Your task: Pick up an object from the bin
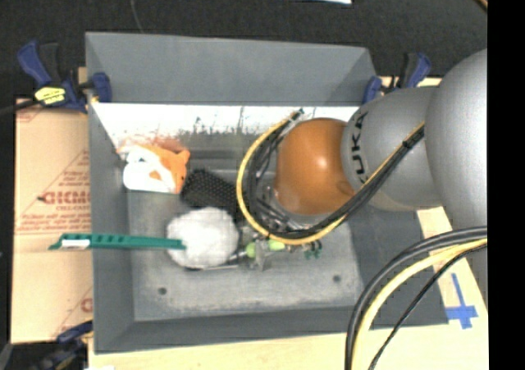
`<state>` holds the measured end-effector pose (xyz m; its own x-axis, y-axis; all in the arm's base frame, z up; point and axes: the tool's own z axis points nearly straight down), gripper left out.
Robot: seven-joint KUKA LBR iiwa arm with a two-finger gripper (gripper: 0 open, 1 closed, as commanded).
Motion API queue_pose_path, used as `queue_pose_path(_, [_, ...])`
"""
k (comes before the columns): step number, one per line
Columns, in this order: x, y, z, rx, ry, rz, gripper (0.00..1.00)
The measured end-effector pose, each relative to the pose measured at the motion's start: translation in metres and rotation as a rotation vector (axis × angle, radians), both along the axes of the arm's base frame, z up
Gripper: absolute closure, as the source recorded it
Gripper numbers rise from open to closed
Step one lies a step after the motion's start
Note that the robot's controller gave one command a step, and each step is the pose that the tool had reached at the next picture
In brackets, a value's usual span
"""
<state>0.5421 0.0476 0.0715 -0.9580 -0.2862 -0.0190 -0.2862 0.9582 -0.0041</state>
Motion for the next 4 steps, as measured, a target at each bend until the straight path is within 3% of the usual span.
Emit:
queue_pose_path(2, [-0.002,0.0,0.013,-0.001,0.008,-0.002,1.0])
queue_pose_path(4, [0.0,-0.001,0.053,-0.002,0.001,-0.005,1.0])
